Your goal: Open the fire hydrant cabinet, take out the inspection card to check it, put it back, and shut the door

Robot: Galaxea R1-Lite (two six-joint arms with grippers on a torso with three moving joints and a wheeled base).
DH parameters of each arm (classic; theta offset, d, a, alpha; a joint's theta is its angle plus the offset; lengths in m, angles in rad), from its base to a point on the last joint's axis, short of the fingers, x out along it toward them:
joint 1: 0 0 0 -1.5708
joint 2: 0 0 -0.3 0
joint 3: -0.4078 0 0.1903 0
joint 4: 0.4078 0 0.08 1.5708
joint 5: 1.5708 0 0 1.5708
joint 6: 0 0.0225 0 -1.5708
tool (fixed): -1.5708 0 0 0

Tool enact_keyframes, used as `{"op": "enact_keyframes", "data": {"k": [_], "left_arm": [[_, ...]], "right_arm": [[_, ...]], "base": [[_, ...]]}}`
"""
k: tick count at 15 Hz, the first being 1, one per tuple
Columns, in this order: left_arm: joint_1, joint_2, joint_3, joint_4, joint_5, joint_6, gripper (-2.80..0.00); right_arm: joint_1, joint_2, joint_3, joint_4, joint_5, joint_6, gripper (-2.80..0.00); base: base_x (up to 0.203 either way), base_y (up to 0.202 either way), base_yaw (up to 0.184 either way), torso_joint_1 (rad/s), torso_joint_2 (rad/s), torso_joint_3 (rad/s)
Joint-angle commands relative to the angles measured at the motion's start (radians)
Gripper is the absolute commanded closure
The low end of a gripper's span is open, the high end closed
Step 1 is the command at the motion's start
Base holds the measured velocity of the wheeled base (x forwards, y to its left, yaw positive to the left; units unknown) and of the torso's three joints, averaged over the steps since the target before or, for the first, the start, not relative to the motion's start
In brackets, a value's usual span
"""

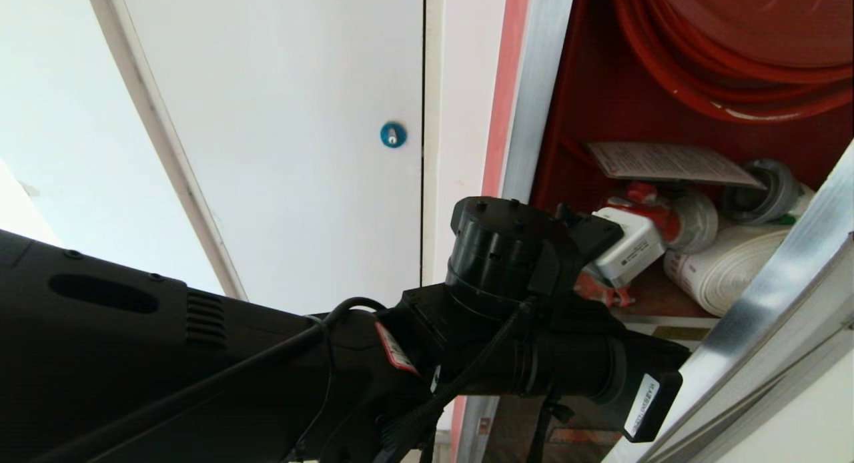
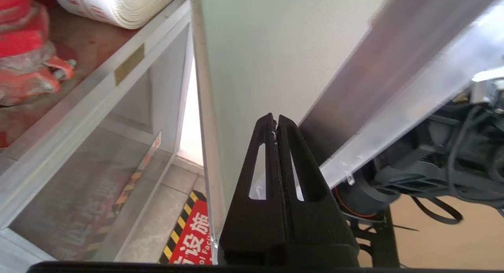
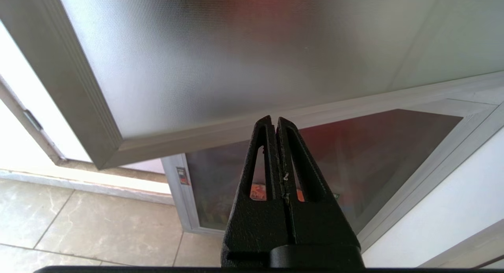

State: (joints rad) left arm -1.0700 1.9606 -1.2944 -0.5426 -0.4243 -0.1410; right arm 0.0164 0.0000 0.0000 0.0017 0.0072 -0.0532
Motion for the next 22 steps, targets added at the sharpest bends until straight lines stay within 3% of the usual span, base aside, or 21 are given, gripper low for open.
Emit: {"op": "enact_keyframes", "data": {"k": [1,13,15,22], "left_arm": [[-0.017,-0.023,0.017,-0.004,-0.003,-0.002,0.00],[-0.122,-0.035,0.032,-0.005,0.001,-0.002,0.00],[-0.142,-0.031,0.032,-0.005,0.026,0.000,0.00],[-0.166,-0.032,0.038,-0.005,0.025,0.000,0.00]], "right_arm": [[0.000,0.002,0.000,0.000,0.000,0.000,0.00],[0.000,0.002,0.000,0.000,0.000,0.000,0.00],[0.000,0.002,0.000,0.000,0.000,0.000,0.00],[0.000,0.002,0.000,0.000,0.000,0.000,0.00]], "base": [[0.000,0.000,0.000,0.000,0.00,0.000],[0.000,0.000,0.000,0.000,0.00,0.000],[0.000,0.000,0.000,0.000,0.00,0.000],[0.000,0.000,0.000,0.000,0.00,0.000]]}}
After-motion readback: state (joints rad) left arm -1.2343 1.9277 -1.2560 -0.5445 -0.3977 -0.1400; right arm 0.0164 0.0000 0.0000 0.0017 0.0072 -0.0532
